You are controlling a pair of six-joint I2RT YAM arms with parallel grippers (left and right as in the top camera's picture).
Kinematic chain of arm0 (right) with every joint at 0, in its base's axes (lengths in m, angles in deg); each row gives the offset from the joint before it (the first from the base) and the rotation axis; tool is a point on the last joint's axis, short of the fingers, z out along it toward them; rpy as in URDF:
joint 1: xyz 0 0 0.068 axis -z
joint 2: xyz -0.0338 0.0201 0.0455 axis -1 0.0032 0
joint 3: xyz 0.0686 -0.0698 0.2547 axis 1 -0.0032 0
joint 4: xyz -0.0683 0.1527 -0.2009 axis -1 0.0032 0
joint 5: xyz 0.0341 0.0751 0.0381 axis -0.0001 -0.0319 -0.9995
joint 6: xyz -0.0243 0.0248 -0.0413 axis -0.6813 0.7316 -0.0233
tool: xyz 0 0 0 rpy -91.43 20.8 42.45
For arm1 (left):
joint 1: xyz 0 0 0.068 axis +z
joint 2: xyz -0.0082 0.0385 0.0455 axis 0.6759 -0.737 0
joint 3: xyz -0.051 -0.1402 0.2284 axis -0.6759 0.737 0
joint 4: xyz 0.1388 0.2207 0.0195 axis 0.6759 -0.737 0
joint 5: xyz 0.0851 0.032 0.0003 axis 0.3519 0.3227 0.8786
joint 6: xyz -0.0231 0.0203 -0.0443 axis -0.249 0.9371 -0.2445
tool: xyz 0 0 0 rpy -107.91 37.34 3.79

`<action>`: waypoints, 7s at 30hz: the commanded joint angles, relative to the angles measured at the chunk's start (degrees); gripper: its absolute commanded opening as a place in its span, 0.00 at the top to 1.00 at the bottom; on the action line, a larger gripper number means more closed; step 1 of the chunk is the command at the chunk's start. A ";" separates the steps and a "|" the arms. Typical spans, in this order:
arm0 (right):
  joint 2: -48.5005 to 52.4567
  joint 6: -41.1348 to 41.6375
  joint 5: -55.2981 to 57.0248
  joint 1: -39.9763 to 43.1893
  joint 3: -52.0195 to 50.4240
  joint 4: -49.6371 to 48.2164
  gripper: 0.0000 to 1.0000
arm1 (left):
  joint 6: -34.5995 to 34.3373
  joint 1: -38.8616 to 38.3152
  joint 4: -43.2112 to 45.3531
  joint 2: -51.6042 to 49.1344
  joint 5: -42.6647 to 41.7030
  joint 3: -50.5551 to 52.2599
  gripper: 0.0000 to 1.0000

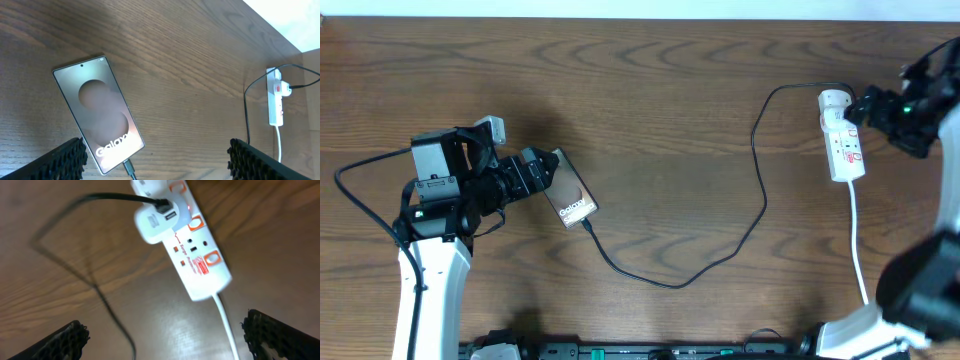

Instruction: Plug charger to phone and switch on socket

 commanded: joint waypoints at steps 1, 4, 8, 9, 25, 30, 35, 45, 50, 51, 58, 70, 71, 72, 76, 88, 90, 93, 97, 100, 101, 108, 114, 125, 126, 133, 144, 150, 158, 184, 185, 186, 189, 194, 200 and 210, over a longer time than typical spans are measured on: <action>-7.43 0.92 2.95 -0.26 0.55 1.86 0.01 | 0.96 0.00 -0.20 0.20 0.35 -0.02 0.11; -11.93 0.87 2.97 -0.26 0.55 2.82 0.01 | 0.96 0.00 -0.20 0.20 0.35 -0.02 0.11; -16.48 0.87 2.95 -0.26 0.55 3.89 0.01 | 0.96 0.00 -0.20 0.20 0.35 -0.02 0.11; -16.50 0.87 2.95 -0.26 0.55 4.09 0.01 | 0.96 0.00 -0.20 0.20 0.35 -0.02 0.11; -16.04 0.87 2.95 -0.26 0.46 5.75 0.01 | 0.96 0.00 -0.20 0.20 0.35 -0.02 0.11; -16.04 0.85 2.95 -0.26 0.46 5.77 0.01 | 0.96 0.00 -0.20 0.20 0.35 -0.02 0.11; -16.04 0.87 2.95 -0.26 0.46 5.77 0.01 | 0.96 0.00 -0.20 0.20 0.35 -0.02 0.11; -16.04 0.87 2.95 -0.26 0.46 5.77 0.01 | 0.96 -0.20 -2.10 1.42 1.79 0.15 0.11; -16.04 0.87 2.95 -0.26 0.44 5.75 0.01 | 0.96 -5.07 -1.42 8.20 11.13 2.62 0.11; -16.04 0.87 2.95 -0.26 0.46 5.75 0.01 | 0.96 -7.08 -0.44 10.54 13.90 3.87 0.11; -16.04 0.87 2.95 -0.26 0.46 5.77 0.01 | 0.96 -18.18 5.60 32.63 29.44 15.39 0.11; -16.04 0.85 2.95 -0.26 0.46 5.77 0.01 | 1.68 -18.60 12.17 61.31 33.86 31.26 0.11; -16.04 0.87 2.95 -0.26 0.46 5.75 0.01 | 2.14 -18.60 14.03 62.75 33.81 32.76 0.11; -16.04 0.87 2.95 -0.26 0.44 5.77 0.01 | 2.32 -18.60 15.72 63.93 33.83 34.16 0.11; -16.04 0.87 2.95 -0.26 0.44 5.77 0.01 | 3.19 -18.47 24.92 66.29 33.81 40.70 0.11; -16.04 0.87 2.95 -0.26 0.44 5.77 0.01 | 7.96 -13.55 32.22 66.36 33.83 49.99 0.11; -16.04 0.87 2.95 -0.26 0.44 5.77 0.01 | 8.57 -13.14 28.65 66.36 33.86 49.99 0.11; -16.04 0.87 2.95 -0.26 0.44 5.77 0.01 | 8.59 -12.85 26.05 66.36 35.12 49.99 0.11; -16.04 0.87 2.95 -0.26 0.44 5.77 0.01 | 9.84 -12.85 26.03 66.36 35.28 49.99 0.11; -16.04 0.87 2.95 -0.26 0.44 5.77 0.01 | 9.81 -12.85 26.08 66.34 35.26 49.99 0.11; -16.04 0.87 2.95 -0.26 0.44 5.77 0.01 | 9.81 -12.85 26.08 66.29 35.26 49.99 0.11; -16.04 0.87 2.95 -0.26 0.44 5.77 0.01 | 9.81 -12.85 26.08 66.18 35.26 49.99 0.11; -16.04 0.87 2.95 -0.26 0.44 5.77 0.01 | 9.81 -12.85 26.08 66.18 35.26 49.99 0.11; -16.04 0.87 2.95 -0.26 0.44 5.77 0.01 | 9.81 -12.85 26.08 66.18 35.26 49.99 0.11; -16.04 0.85 2.95 -0.26 0.44 5.77 0.01 | 9.81 -12.85 26.08 66.18 35.26 49.99 0.11; -16.06 -0.46 3.78 -0.26 0.44 6.60 0.01 | 9.81 -12.85 26.08 66.18 35.26 49.99 0.11; -29.73 -2.49 0.35 -15.17 -20.11 -25.97 0.01 | 9.81 -12.85 26.08 66.18 35.26 49.99 0.11; -41.46 -15.39 0.59 -28.98 -42.53 -61.05 0.01 | 9.81 -12.85 26.08 66.18 35.26 49.99 0.11; -52.78 -19.50 0.81 -33.70 -67.38 -84.85 0.01 | 9.81 -12.85 26.08 66.18 35.26 49.99 0.11; -95.23 -9.09 12.79 -31.15 -94.82 -58.31 0.01 | 9.81 -12.85 26.08 66.18 35.26 49.99 0.11; -95.41 -9.25 12.79 -30.86 -94.82 -58.36 0.01 | 9.81 -12.85 26.08 66.18 35.26 49.99 0.11; -95.56 -9.25 12.81 -30.62 -94.82 -58.31 0.01 | 9.81 -12.85 26.08 66.18 35.26 49.99 0.11; -95.73 -9.22 12.79 -30.42 -94.82 -58.31 0.01 | 9.81 -12.85 26.08 66.18 35.26 49.99 0.11; -98.18 -9.22 12.74 -30.42 -94.82 -58.29 0.01 | 9.81 -12.85 26.08 66.18 35.26 49.99 0.11; -101.88 -9.86 12.79 -30.08 -94.82 -58.29 0.01 | 9.81 -12.85 26.08 66.18 35.26 49.99 0.11; -101.81 -9.86 12.76 -29.83 -94.82 -58.40 0.01 | 9.81 -12.85 26.08 66.18 35.26 49.99 0.11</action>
